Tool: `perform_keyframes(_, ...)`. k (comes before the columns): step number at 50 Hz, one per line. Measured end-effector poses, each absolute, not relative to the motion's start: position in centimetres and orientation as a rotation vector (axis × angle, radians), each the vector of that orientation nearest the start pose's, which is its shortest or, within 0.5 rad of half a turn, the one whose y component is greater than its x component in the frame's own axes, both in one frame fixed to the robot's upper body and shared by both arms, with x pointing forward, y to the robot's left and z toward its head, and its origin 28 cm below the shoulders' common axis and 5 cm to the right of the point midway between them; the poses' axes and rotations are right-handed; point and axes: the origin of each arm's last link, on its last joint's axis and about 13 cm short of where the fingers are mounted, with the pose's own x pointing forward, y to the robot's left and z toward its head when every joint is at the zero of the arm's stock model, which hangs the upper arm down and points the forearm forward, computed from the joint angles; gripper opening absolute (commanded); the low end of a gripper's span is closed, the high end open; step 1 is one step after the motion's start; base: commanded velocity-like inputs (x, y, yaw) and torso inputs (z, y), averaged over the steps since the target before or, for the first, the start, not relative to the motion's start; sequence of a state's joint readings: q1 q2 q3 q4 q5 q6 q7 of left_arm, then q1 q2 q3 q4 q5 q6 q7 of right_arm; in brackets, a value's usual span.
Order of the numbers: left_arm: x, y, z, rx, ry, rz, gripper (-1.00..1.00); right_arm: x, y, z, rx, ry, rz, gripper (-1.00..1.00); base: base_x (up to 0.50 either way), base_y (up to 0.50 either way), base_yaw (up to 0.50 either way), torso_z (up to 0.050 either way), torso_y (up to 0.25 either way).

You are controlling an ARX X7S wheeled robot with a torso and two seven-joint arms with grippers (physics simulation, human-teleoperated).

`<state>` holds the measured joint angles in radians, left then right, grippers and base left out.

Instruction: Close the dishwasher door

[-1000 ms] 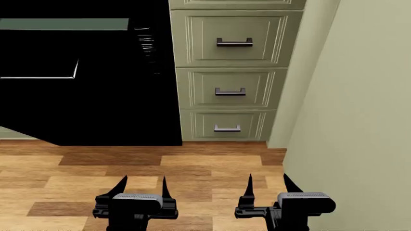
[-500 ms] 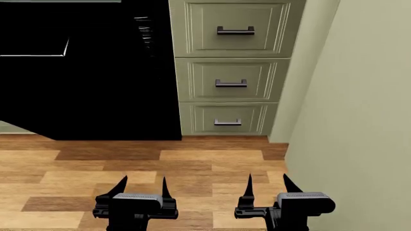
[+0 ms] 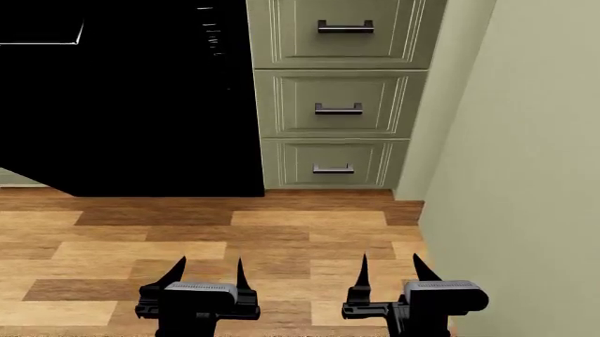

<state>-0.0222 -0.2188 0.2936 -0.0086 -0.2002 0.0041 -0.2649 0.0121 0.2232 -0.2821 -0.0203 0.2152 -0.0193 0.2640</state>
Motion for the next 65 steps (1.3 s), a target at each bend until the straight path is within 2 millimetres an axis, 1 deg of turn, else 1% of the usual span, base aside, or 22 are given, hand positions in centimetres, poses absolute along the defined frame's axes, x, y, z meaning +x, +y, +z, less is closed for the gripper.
perform_keyframes(51, 20.53, 20.02, 0.91, 0.029, 0.038, -0.019, 1.00, 20.45, -9.24, 1.36, -0.010, 0.010, 0.017, 1.00, 0.00, 0.00, 0.00, -0.050, 0.000)
perform_keyframes(65, 20.56, 20.07, 0.92, 0.027, 0.035, -0.012, 1.00, 20.48, -9.22, 1.39, -0.004, 0.011, 0.019, 1.00, 0.00, 0.00, 0.00, -0.001, 0.000)
